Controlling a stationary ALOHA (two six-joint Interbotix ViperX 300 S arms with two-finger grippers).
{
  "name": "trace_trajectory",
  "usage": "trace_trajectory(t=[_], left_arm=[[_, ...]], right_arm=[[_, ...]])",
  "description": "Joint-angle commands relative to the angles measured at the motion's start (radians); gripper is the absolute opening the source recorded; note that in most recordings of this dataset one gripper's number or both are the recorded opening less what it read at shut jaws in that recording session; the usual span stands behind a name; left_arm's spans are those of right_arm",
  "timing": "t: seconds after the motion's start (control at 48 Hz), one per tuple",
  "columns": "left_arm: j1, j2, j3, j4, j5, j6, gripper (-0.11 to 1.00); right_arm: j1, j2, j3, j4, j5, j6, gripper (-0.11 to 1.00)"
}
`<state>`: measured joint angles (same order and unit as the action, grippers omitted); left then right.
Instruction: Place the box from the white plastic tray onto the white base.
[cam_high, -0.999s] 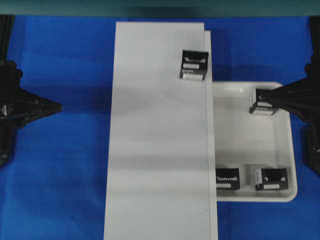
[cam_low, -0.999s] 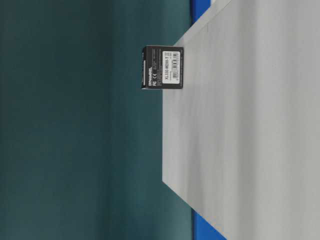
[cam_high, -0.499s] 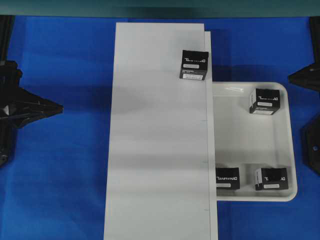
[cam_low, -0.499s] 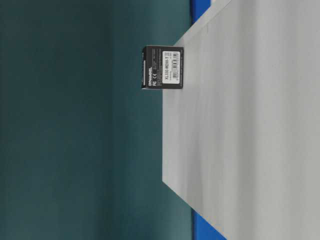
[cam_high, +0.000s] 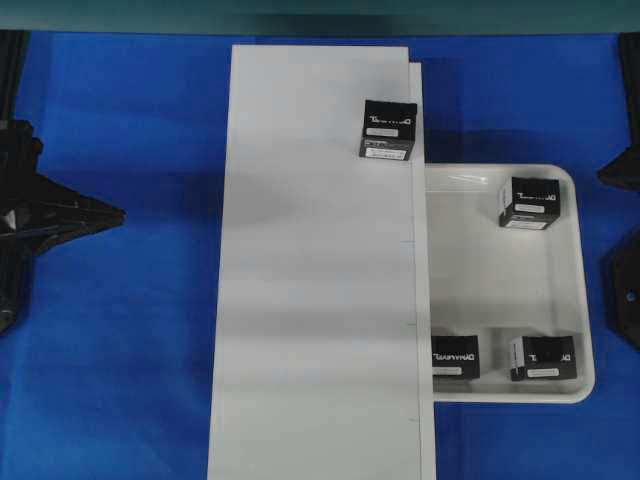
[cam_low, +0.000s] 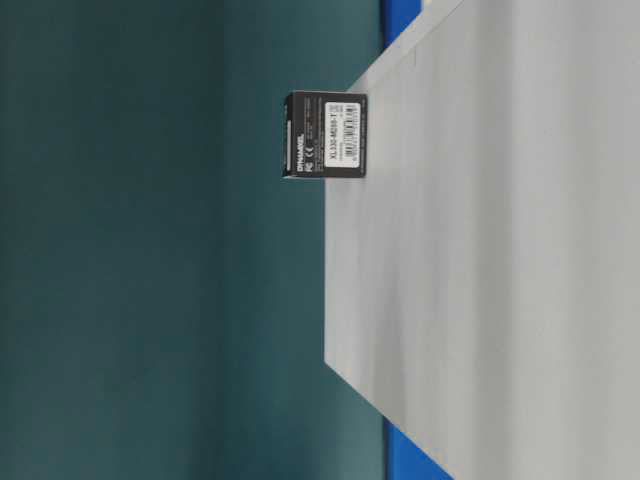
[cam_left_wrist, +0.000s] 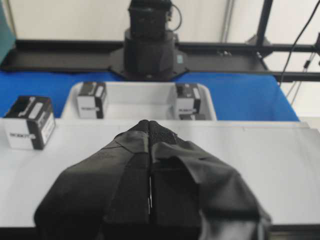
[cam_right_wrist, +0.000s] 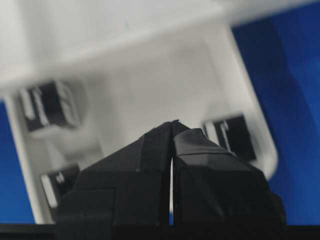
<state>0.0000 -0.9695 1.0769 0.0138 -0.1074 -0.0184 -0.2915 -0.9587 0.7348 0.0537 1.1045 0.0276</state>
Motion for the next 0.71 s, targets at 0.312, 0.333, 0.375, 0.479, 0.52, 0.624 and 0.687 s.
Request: trace_trajectory(t=[0.312, 0.333, 0.375, 0.479, 0.52, 0.624, 0.687], left_arm=[[0.000, 0.008, -0.028, 0.003, 0.003, 0.000, -0.07], [0.000, 0.008, -0.028, 0.003, 0.003, 0.000, -0.07], [0.000, 0.008, -0.028, 0.003, 0.003, -0.002, -0.07], [-0.002, 0.003, -0.028, 0.003, 0.003, -0.002, -0.07], [-0.003, 0.003, -0.028, 0.003, 0.003, -0.002, -0.07], [-0.005, 0.003, -0.028, 0.003, 0.003, -0.002, -0.07], [-0.006, 0.006, -0.028, 0.003, 0.005, -0.002, -0.07]], right_arm=[[-0.052, 0.097, 0.014, -0.101, 0.112, -0.091, -0.03], [-0.057, 0.104, 0.015, -0.101, 0.117, -0.103, -0.03], [-0.071, 0.121, 0.017, -0.100, 0.124, -0.124, -0.03], [-0.114, 0.156, 0.012, -0.095, 0.140, -0.164, -0.03], [-0.137, 0.170, 0.011, -0.091, 0.147, -0.175, -0.03], [-0.195, 0.204, 0.008, -0.075, 0.164, -0.229, -0.03], [-0.222, 0.218, 0.006, -0.066, 0.167, -0.267, -0.03]])
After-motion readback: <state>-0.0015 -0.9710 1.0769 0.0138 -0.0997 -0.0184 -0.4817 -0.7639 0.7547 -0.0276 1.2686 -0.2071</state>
